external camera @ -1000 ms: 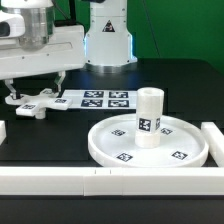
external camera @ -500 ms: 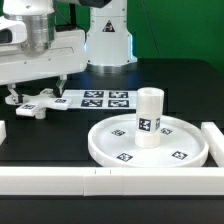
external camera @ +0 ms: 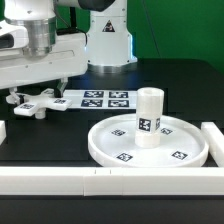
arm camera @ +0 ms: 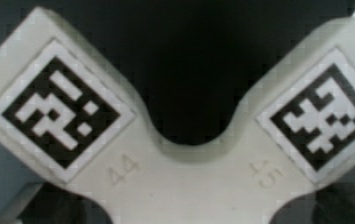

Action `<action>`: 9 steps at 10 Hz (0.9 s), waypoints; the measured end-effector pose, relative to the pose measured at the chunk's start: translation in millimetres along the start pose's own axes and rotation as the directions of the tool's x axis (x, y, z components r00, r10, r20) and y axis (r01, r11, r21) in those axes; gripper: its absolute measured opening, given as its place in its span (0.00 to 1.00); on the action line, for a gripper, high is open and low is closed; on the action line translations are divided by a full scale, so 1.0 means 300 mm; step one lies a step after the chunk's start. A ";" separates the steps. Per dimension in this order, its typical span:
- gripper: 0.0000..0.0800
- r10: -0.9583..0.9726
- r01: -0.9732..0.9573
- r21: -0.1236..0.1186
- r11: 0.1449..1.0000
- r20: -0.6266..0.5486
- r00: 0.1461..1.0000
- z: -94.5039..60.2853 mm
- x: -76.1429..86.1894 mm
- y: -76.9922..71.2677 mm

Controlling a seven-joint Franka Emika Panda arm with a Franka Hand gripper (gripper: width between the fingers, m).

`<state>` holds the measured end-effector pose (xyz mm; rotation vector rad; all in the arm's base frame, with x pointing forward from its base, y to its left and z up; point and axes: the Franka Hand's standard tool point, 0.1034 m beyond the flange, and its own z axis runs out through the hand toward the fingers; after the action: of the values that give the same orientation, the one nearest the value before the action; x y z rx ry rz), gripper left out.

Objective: Assemble round table

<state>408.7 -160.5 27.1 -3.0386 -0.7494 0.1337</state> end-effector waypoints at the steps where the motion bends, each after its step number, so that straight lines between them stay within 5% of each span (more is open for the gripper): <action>1: 0.81 0.000 0.000 0.001 1.000 0.001 1.000 0.002 -0.001 -0.001; 3: 0.81 0.000 0.000 0.002 1.000 0.002 1.000 0.005 -0.001 -0.001; 4: 0.65 0.000 0.000 0.002 1.000 0.002 1.000 0.005 -0.001 -0.001; 6: 0.55 0.001 -0.001 0.001 1.000 0.002 1.000 0.004 -0.002 0.002; 9: 0.55 0.004 -0.004 0.003 1.000 0.003 1.000 -0.004 0.011 -0.008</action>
Offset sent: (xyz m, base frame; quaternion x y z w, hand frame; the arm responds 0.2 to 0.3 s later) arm 0.0045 -0.0013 0.0024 -0.0095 0.0028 -0.0114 0.9999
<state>410.5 -156.7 28.1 -3.0381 -0.7426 0.1386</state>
